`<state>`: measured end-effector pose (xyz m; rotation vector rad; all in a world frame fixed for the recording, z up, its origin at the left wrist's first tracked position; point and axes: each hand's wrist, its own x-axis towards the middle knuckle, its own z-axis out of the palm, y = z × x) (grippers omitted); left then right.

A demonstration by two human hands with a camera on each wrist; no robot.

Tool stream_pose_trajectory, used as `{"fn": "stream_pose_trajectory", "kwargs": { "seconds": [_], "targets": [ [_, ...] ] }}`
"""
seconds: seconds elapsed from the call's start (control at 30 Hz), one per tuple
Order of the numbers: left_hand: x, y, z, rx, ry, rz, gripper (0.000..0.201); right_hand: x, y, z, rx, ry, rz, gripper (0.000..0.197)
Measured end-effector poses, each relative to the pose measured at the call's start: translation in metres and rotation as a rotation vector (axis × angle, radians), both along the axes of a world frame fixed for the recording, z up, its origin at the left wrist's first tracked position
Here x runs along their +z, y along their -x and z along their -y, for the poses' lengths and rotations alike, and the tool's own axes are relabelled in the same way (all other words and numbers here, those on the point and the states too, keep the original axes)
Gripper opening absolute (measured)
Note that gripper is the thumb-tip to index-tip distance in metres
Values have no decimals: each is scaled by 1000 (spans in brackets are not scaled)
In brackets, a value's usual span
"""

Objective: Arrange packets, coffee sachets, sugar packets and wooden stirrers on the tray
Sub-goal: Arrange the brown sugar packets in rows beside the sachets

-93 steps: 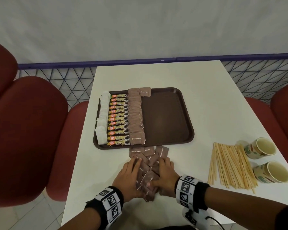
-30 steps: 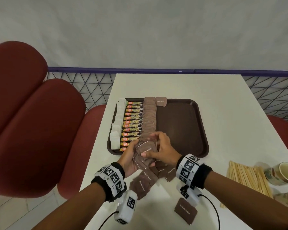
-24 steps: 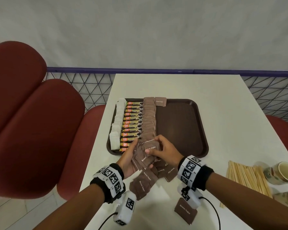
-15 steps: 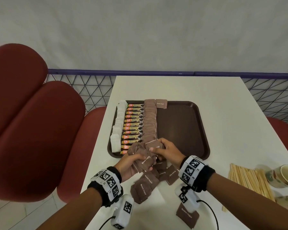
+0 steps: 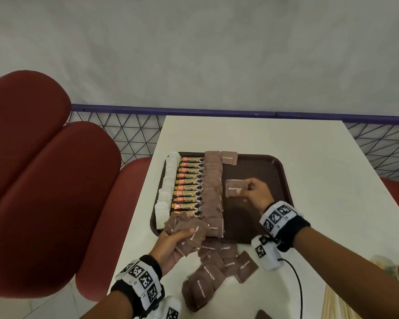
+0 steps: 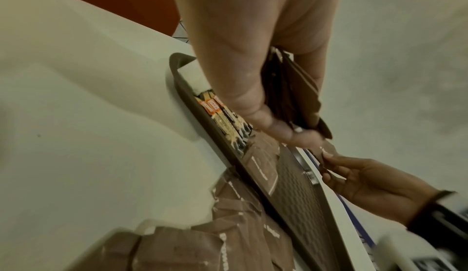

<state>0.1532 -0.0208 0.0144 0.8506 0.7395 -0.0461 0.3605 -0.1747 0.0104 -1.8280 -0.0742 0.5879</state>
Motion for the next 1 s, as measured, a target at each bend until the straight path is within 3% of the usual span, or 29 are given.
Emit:
{"fn": "stream_pose_trajectory", "kwargs": {
  "seconds": [0.17,0.33,1.0],
  "targets": [
    [1,0,-13,36,-25,-18,36,-23,-67,-25,-184,119,83,28],
    [1,-3,-26,47,-42,10,35,-32,-99,-54,-221,220,158,29],
    [2,-5,-45,62,9,91,53,-53,-116,-85,-116,423,312,33]
  ]
}}
